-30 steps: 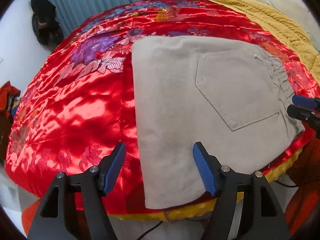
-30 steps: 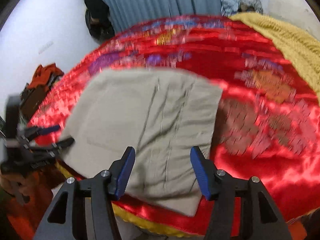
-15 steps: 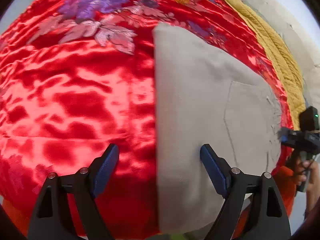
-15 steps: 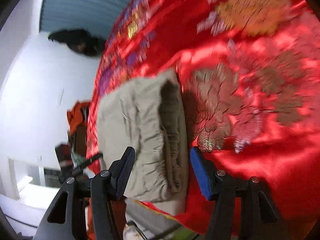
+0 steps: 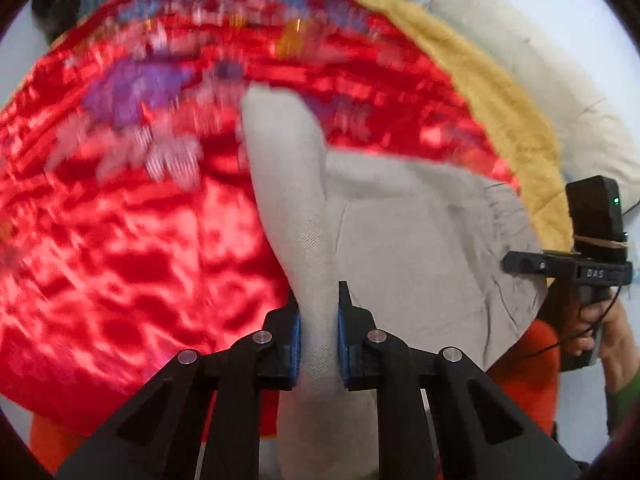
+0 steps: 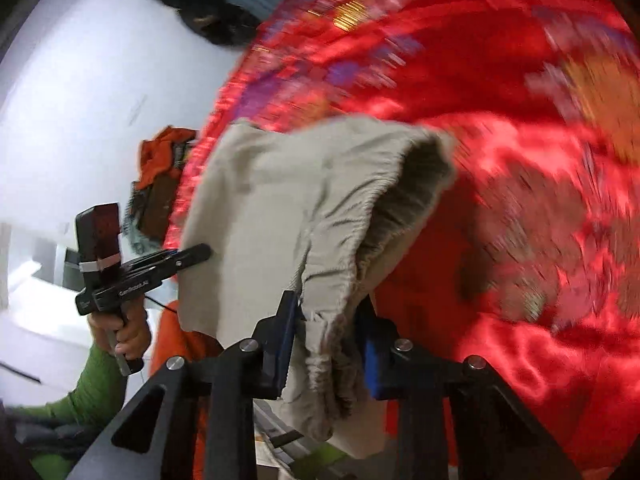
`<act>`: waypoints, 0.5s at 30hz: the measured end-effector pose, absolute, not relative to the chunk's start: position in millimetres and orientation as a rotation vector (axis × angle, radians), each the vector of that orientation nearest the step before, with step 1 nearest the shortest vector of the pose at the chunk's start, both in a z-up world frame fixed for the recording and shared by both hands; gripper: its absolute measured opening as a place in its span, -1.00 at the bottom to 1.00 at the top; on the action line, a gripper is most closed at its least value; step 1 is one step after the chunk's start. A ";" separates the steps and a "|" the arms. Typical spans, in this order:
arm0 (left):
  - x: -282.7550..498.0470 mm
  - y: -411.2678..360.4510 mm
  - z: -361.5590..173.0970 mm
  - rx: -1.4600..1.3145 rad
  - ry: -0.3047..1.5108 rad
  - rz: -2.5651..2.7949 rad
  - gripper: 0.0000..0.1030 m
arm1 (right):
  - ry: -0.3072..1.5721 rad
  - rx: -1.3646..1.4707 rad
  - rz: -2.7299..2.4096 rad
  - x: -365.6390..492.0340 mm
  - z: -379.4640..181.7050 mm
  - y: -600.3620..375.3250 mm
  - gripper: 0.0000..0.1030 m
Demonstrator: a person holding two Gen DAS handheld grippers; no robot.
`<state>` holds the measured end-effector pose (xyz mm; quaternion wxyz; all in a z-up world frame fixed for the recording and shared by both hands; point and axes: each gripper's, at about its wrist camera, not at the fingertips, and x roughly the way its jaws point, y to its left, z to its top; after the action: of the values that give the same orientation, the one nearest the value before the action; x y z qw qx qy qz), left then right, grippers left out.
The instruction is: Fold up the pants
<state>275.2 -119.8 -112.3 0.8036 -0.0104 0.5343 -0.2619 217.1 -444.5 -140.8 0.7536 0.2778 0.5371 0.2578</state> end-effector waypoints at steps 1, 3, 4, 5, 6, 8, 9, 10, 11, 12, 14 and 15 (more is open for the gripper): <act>280.7 -112.8 -101.2 -0.034 1.123 -0.559 -0.75 | 1.147 0.603 0.571 222.5 -130.2 -442.8 -0.44; 301.3 -97.4 -75.0 -0.066 1.061 -0.548 -0.75 | 1.083 0.593 0.587 244.4 -105.4 -437.4 -0.44; 312.6 -89.7 -63.5 -0.073 1.027 -0.533 -0.75 | 1.061 0.580 0.591 255.8 -95.2 -437.1 -0.44; 324.7 -84.1 -54.5 -0.086 1.000 -0.523 -0.75 | 1.028 0.562 0.590 271.4 -83.4 -435.0 -0.44; 338.2 -82.5 -46.9 -0.102 0.977 -0.515 -0.74 | 0.994 0.560 0.589 287.1 -72.9 -433.8 -0.44; 360.7 -76.7 -35.7 -0.119 0.935 -0.483 -0.61 | 0.948 0.564 0.593 312.8 -57.7 -430.7 -0.44; 369.8 -76.4 -34.5 -0.102 0.911 -0.449 -0.30 | 0.929 0.560 0.579 325.6 -53.0 -430.4 -0.43; 375.4 -75.5 -34.8 -0.071 0.889 -0.401 -0.03 | 0.924 0.559 0.565 338.8 -51.3 -428.9 -0.41; 378.9 -73.5 -37.7 -0.023 0.865 -0.315 0.52 | 0.940 0.556 0.547 348.4 -53.9 -430.5 -0.31; 377.4 -69.7 -43.1 0.025 0.837 -0.231 0.70 | 0.984 0.546 0.500 356.7 -60.5 -433.8 -0.04; 365.4 -63.9 -55.8 0.087 0.814 -0.172 0.73 | 1.050 0.458 0.354 351.8 -69.5 -444.9 0.82; 354.5 -58.8 -64.5 0.100 0.820 -0.176 0.76 | 1.050 0.371 0.292 340.3 -70.1 -449.2 0.99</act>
<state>354.5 -58.8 -64.5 0.9122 0.0488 0.3978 -0.0852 340.3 -449.2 -70.1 0.8389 0.1755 0.4963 0.1382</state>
